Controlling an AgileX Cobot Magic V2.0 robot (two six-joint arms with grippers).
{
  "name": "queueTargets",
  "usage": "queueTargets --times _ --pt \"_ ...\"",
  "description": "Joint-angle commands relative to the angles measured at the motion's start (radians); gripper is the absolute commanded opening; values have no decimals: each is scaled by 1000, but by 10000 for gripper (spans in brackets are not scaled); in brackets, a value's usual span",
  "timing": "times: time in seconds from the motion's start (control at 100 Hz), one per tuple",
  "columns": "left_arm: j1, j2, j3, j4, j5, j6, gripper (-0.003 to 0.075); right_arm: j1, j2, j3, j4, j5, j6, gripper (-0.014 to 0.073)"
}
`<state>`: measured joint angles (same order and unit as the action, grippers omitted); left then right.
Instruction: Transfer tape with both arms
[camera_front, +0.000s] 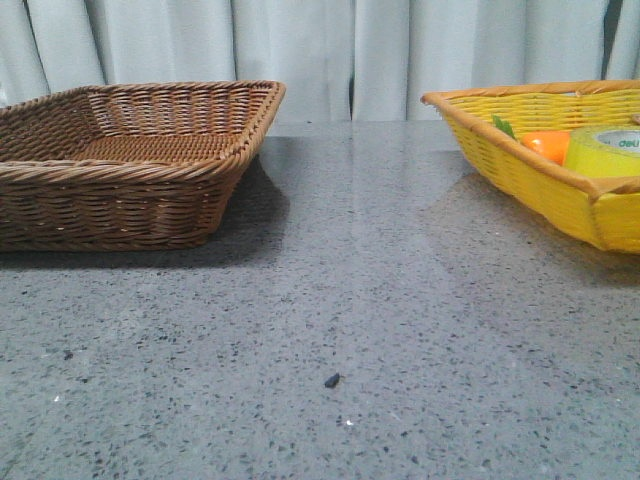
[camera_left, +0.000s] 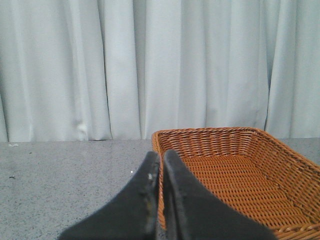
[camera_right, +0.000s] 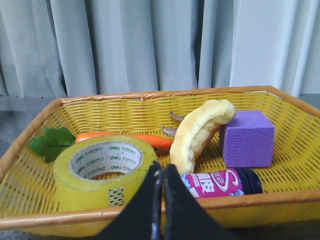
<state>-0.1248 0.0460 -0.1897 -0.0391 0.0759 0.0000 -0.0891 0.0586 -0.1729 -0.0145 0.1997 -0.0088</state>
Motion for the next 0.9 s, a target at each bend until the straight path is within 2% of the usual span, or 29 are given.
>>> queueTargets --times 0.0,0.24,0.39,0.46,0.58,0.68,0.75,0.89 --pt "3 64 -83 1 -27 0 -21 -6 66 -100 6 21 3 -65" --pt "3 212 -233 -11 81 0 -21 -6 233 -283 6 222 1 -65" --pt "3 283 -295 -50 91 0 -21 -4 359 -387 15 358 1 -42" --pt "3 313 -321 -50 105 0 -21 9 417 -436 23 402 1 22" --pt "3 353 -342 -50 106 0 -21 42 507 -521 49 437 1 199" --pt "3 375 -346 -50 103 0 -21 79 582 -598 51 472 1 315" --pt "3 381 -346 -50 103 0 -21 113 642 -656 51 506 1 348" --pt "3 381 -346 -52 101 0 -21 193 781 -784 51 593 1 350"
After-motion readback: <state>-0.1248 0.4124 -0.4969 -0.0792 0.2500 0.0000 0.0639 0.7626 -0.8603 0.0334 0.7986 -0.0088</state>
